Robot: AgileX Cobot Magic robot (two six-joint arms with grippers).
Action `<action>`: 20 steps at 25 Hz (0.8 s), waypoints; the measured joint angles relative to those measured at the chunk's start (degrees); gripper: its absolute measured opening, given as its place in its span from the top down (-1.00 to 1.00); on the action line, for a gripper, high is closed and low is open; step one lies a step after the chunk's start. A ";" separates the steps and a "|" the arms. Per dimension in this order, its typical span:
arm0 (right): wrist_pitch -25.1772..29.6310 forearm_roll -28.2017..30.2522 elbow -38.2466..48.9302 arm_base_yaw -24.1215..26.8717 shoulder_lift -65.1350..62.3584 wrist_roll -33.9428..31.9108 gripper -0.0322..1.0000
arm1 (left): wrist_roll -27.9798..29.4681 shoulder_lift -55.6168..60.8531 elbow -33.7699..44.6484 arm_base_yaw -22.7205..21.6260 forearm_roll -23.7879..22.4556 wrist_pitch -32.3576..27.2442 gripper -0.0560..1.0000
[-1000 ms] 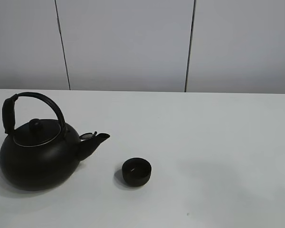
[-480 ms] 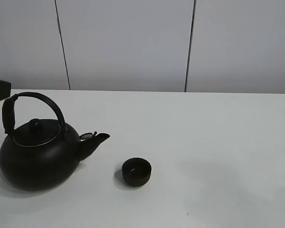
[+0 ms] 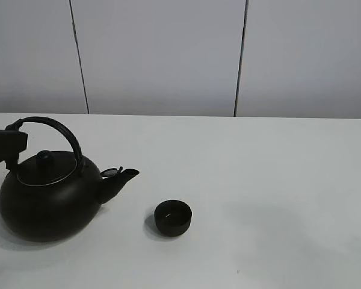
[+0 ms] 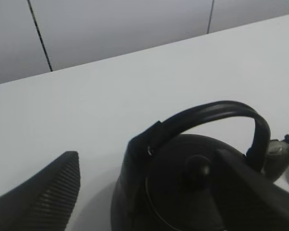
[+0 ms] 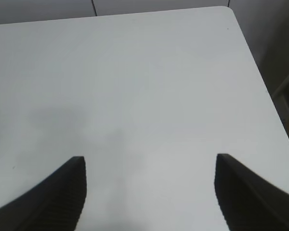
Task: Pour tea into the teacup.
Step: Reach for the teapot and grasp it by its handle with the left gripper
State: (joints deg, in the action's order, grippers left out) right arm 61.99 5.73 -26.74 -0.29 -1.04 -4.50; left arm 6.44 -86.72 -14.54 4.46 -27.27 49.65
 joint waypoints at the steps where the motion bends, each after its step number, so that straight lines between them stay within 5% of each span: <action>1: 0.00 0.00 0.00 0.00 0.00 0.00 -0.06 | -0.54 -1.28 0.00 0.00 -0.31 1.19 -0.13; 10: -0.09 0.00 0.00 0.00 0.00 0.00 -0.06 | -2.10 -10.65 0.00 -1.37 2.42 10.18 -0.13; 20: -0.04 0.00 0.00 0.00 0.00 0.00 -0.06 | -2.33 -11.52 -1.99 -1.92 3.66 11.54 -0.13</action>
State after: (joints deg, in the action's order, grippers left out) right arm 61.96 5.73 -26.74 -0.29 -1.04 -4.50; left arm 4.12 -98.24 -16.54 2.54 -23.60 61.19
